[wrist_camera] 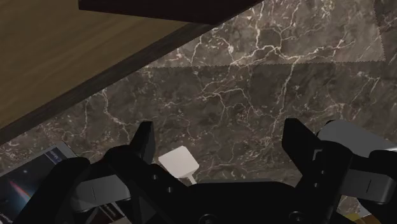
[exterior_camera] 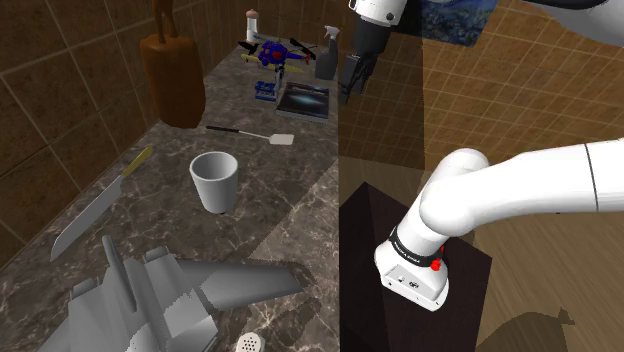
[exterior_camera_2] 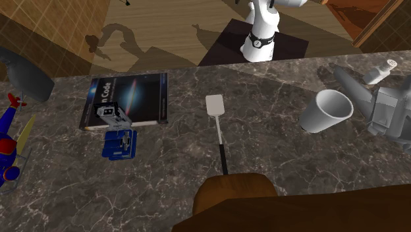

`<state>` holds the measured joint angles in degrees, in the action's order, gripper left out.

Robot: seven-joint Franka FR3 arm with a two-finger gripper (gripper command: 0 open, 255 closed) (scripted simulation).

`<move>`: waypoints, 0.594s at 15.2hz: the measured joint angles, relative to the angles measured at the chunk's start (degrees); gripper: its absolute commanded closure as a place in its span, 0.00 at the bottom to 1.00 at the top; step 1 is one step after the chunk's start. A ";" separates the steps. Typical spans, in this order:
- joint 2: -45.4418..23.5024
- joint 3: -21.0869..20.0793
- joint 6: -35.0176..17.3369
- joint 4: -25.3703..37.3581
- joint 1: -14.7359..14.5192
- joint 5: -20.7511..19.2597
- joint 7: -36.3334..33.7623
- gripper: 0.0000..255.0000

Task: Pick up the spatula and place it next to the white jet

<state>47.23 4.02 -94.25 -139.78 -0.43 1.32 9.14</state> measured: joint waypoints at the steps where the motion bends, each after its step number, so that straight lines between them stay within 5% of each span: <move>1: 0.00 0.00 0.00 0.00 0.00 0.00 0.00 0.00; 9: -13.63 1.30 -12.46 1.47 -2.49 -0.56 5.97 0.00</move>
<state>33.60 5.32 -106.71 -138.31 -2.93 0.76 15.11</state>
